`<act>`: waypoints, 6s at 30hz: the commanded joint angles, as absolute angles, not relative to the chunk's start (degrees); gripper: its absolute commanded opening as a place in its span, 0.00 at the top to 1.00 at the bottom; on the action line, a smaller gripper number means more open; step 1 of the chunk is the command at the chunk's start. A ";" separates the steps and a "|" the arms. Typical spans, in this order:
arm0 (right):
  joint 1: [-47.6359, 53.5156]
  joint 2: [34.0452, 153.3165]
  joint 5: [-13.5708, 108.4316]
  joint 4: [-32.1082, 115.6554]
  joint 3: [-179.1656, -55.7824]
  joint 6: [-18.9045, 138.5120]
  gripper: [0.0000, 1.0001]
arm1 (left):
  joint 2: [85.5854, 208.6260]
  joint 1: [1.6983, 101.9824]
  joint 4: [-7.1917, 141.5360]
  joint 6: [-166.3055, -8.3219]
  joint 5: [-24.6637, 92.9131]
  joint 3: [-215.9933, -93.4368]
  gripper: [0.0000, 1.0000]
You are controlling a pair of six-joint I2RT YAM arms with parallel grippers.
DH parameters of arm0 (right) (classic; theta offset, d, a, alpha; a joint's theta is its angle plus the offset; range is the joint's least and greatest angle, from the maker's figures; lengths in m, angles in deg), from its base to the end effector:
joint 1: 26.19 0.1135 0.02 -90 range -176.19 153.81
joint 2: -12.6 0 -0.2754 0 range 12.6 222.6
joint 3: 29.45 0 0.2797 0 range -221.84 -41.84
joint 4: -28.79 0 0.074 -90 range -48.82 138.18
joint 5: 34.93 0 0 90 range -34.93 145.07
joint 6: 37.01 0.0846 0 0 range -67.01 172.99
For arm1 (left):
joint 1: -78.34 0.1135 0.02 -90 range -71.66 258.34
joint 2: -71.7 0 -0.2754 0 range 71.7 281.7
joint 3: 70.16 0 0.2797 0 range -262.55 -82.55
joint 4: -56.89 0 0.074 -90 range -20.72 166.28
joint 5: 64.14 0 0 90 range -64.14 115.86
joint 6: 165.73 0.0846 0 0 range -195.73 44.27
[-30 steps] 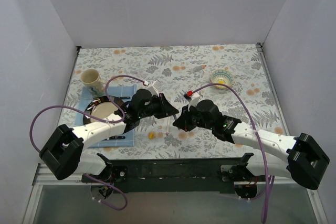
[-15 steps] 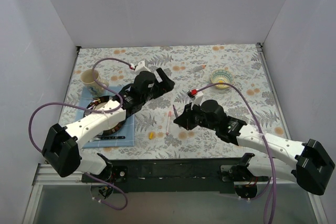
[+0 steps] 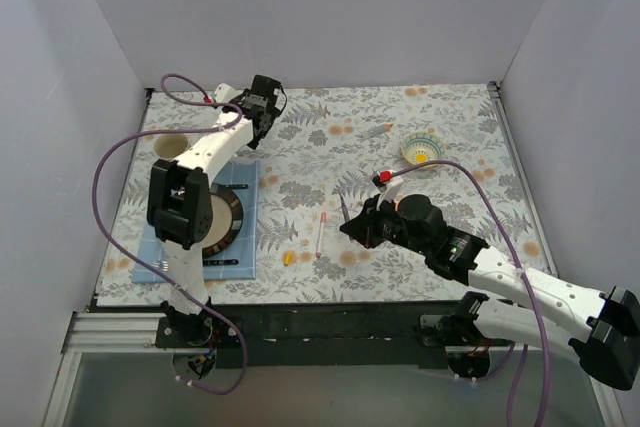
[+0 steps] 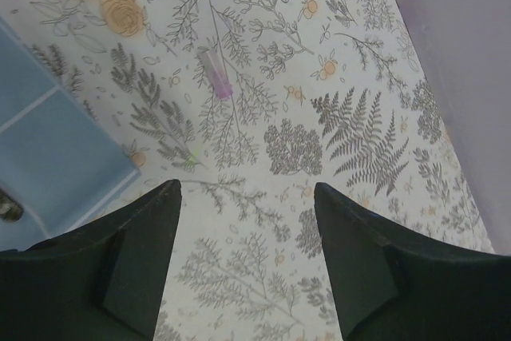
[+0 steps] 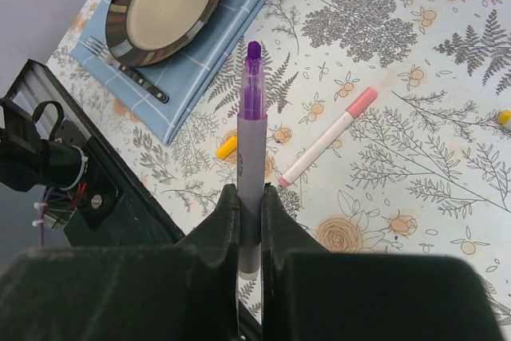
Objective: Insert the pens into the pen caps
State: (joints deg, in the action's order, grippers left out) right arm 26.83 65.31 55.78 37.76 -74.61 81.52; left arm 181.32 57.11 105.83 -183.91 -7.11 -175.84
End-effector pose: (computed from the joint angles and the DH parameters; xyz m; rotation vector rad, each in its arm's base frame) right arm 0.1708 0.2250 0.2508 -0.4101 1.9328 0.9540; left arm 0.4632 -0.1305 0.2381 -1.7698 1.5304 -0.4124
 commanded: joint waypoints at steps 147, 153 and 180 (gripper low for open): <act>29.18 79.75 40.74 -4.26 -73.48 94.91 0.99 | 123.12 43.45 24.98 -171.45 39.66 -102.15 1.00; 29.18 80.45 42.67 -3.21 -74.88 94.91 0.99 | 121.97 43.45 24.37 -171.10 39.93 -101.27 1.00; 29.89 83.00 38.81 -5.93 -72.69 96.49 0.99 | 117.84 43.27 31.39 -170.04 35.01 -103.82 1.00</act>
